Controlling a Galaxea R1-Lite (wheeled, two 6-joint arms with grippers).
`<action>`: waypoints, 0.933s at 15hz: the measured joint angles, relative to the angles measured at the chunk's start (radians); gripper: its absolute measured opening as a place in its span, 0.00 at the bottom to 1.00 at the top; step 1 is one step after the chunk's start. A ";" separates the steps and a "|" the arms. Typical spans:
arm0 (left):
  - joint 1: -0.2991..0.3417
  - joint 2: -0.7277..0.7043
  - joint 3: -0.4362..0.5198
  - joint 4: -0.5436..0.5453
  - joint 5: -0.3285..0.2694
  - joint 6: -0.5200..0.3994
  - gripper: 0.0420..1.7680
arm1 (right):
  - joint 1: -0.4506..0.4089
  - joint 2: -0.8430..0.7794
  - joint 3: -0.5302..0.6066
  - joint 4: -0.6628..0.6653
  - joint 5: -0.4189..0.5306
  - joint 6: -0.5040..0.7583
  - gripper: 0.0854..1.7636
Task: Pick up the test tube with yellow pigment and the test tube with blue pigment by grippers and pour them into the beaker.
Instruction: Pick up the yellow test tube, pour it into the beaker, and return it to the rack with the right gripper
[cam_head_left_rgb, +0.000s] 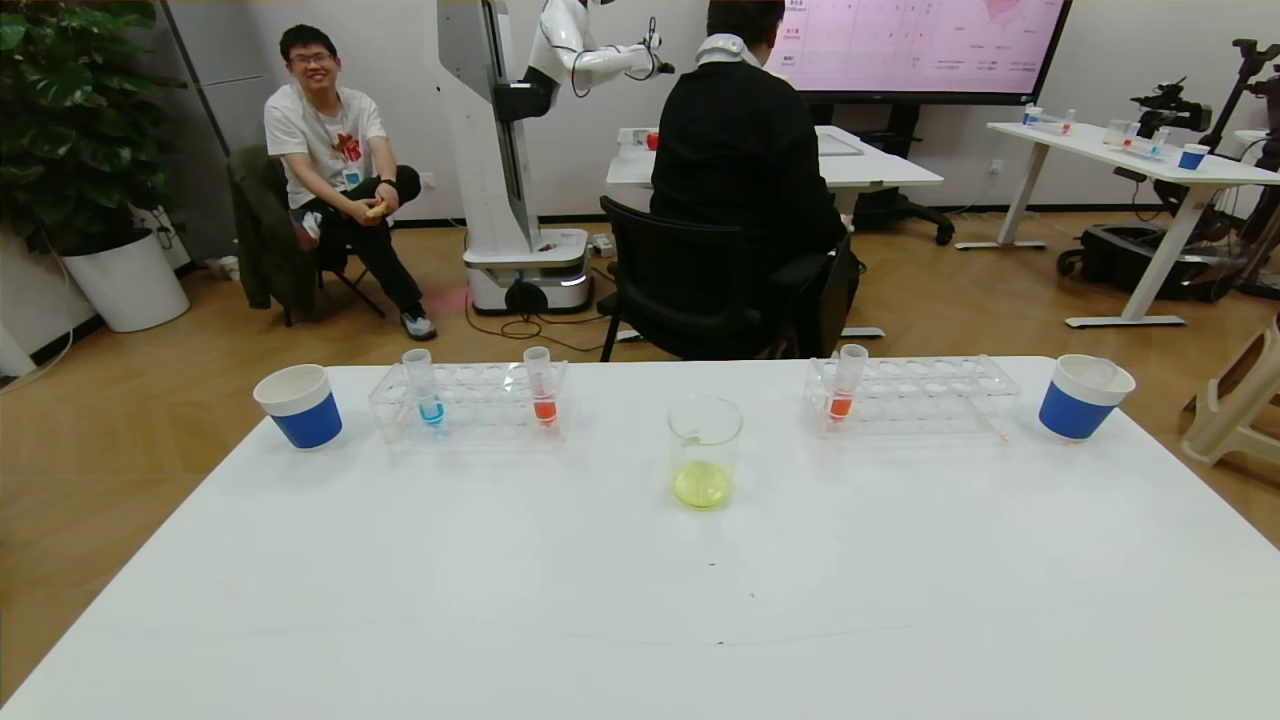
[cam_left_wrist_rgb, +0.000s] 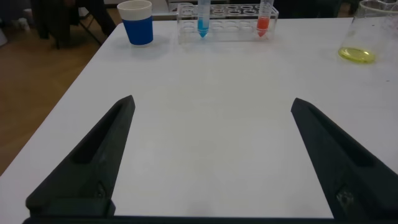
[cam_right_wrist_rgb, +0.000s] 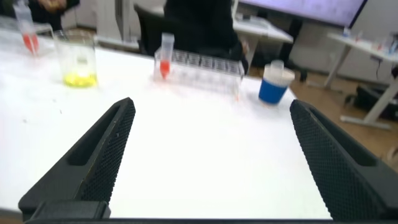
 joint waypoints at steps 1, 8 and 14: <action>0.000 0.000 0.000 0.000 0.000 0.000 0.99 | 0.000 -0.001 0.001 0.097 -0.023 -0.003 0.98; 0.000 0.000 0.000 0.000 0.000 -0.001 0.99 | 0.000 -0.002 0.005 0.187 -0.067 0.097 0.98; 0.000 0.000 0.000 0.000 0.001 -0.007 0.99 | 0.000 -0.002 0.005 0.187 -0.068 0.097 0.98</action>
